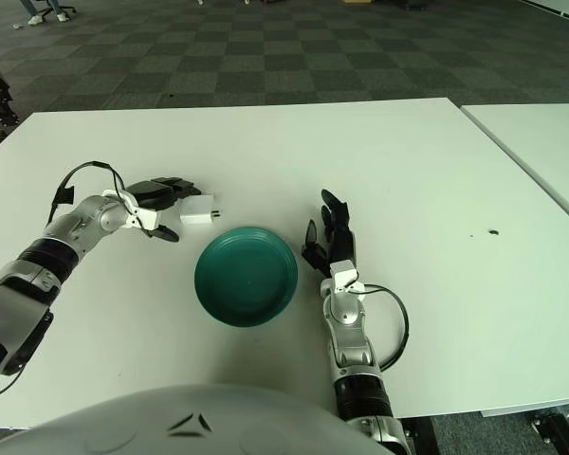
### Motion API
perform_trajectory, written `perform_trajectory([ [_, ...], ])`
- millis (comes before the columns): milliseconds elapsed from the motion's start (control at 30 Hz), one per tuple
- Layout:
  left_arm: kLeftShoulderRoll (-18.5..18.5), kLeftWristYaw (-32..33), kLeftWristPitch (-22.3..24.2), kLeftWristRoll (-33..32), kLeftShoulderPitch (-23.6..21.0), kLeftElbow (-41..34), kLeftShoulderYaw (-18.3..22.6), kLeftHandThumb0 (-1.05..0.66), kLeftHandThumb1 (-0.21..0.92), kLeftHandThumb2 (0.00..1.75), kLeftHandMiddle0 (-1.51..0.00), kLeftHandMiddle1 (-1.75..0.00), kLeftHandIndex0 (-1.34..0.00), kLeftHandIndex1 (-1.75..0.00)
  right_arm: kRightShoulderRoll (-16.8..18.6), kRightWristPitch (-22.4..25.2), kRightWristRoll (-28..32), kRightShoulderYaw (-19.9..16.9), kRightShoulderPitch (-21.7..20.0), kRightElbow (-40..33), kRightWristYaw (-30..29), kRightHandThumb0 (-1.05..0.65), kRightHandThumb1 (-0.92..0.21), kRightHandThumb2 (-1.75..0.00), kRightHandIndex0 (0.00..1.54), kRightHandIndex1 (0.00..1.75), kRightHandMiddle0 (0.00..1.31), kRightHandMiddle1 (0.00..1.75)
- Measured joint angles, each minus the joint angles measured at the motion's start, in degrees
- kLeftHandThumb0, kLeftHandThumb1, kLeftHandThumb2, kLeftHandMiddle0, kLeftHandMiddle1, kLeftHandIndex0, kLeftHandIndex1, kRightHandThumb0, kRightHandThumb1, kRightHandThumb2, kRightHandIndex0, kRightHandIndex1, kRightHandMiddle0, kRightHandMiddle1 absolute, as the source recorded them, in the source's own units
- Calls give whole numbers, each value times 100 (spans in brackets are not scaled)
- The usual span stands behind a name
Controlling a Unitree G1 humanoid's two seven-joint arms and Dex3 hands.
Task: Put the charger into the plate.
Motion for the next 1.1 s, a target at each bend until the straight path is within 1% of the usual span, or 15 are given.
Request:
perform_trajectory([
  [200,-81,205,9,-106,-7,226,4,-105,92,50,-8,-1,0,-66,0,0,-3,0,0,0,-1,-77,-92,-92,26,0,0,56],
  [433,-169,354,175,-185,-37,309,28,-105,92,55,-10,-1,0,-74,0,0,-3,0,0,0,-1,-78,-92,-93,26,0,0,52],
  [767,-346,521,308,-343,-163,467,53,-105,92,55,-11,-1,0,-73,0,-1,7,-1,-7,0,9,-79,-92,-92,27,1,0,52],
  [900,-448,583,385,-382,-244,599,55,-105,92,54,-12,-1,0,-76,0,-4,12,-1,-9,0,13,-79,-92,-92,28,1,0,53],
  [1100,-664,598,581,-445,-359,829,71,-105,92,58,-15,-2,0,-77,0,-6,12,0,-12,1,16,-79,-92,-92,28,1,0,52],
])
